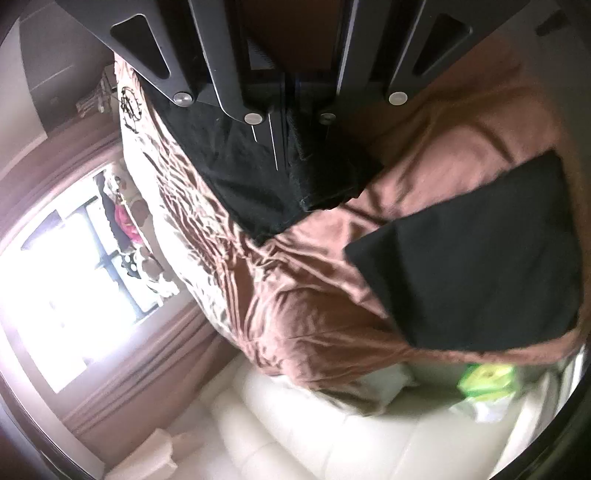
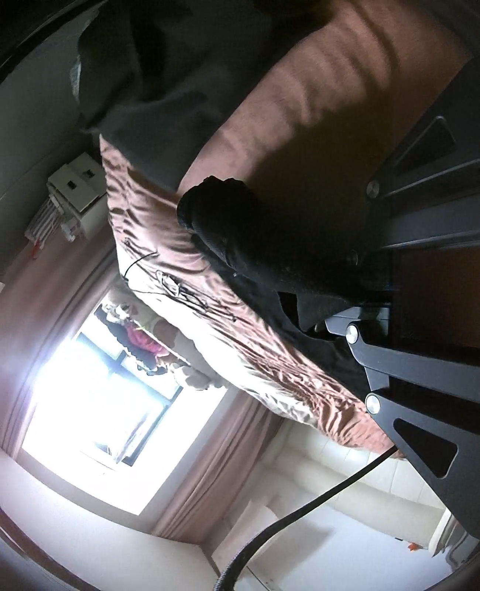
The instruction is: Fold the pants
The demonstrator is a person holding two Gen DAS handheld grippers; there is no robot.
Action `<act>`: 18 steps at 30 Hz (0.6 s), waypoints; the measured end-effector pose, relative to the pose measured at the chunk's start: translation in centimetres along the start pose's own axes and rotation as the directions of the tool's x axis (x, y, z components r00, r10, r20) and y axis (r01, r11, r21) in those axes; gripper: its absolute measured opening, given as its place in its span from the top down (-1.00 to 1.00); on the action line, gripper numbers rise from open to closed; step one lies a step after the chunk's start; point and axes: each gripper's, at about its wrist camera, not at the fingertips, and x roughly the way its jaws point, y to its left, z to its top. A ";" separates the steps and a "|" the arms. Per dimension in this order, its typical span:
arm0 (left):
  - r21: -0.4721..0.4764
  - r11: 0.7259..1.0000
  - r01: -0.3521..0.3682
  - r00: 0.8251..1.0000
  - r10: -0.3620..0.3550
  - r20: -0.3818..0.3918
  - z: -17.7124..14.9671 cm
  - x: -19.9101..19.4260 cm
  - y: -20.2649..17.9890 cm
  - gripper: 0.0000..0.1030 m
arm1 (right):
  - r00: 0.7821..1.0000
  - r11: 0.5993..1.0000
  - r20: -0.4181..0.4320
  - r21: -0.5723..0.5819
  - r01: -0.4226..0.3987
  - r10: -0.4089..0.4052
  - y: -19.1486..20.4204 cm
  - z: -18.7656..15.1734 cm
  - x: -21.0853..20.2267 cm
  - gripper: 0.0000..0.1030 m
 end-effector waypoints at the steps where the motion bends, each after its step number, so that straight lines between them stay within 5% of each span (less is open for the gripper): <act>1: 0.009 1.000 0.006 1.000 -0.006 0.000 0.6 0.5 -0.6 0.96 | 1.000 1.000 0.000 0.000 0.001 -0.001 0.0 0.0 0.4 1.00; 18: 0.078 0.997 0.001 1.000 -0.001 -0.009 6.3 7.8 -8.0 0.96 | 0.998 0.998 -0.020 -0.018 0.066 -0.067 3.3 3.4 6.6 1.00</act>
